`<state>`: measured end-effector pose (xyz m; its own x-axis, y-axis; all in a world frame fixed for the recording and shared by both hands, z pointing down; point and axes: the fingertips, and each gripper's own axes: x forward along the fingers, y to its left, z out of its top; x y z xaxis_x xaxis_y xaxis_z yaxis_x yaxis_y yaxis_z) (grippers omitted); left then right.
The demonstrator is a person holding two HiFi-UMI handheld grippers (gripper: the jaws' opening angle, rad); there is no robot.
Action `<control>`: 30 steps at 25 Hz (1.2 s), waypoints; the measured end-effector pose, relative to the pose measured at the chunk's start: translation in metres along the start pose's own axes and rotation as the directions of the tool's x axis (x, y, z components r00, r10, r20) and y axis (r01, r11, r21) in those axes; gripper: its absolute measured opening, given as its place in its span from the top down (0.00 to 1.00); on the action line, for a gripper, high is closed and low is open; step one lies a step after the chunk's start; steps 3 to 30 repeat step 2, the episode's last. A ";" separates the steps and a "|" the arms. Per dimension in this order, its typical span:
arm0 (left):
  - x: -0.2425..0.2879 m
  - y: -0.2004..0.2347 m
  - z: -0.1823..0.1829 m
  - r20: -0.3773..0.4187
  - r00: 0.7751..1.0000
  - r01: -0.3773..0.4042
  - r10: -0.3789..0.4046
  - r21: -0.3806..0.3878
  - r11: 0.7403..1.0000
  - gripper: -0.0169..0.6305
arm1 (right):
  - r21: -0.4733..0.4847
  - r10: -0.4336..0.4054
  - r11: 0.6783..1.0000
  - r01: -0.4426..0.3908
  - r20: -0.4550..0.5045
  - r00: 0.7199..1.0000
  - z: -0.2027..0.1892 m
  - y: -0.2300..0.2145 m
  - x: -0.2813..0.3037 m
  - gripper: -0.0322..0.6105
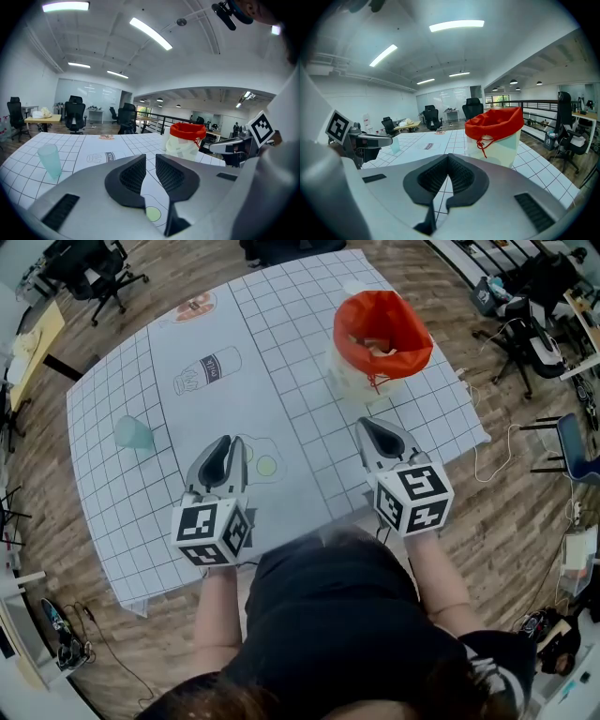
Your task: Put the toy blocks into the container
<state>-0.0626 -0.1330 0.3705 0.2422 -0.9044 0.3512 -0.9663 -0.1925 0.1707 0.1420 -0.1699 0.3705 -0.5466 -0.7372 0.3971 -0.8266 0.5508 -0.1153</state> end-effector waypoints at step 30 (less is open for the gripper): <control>0.000 0.000 0.000 0.000 1.000 -0.002 0.002 0.000 1.000 0.85 | 0.001 0.001 1.000 -0.001 0.000 1.000 0.000 0.000 0.000 0.93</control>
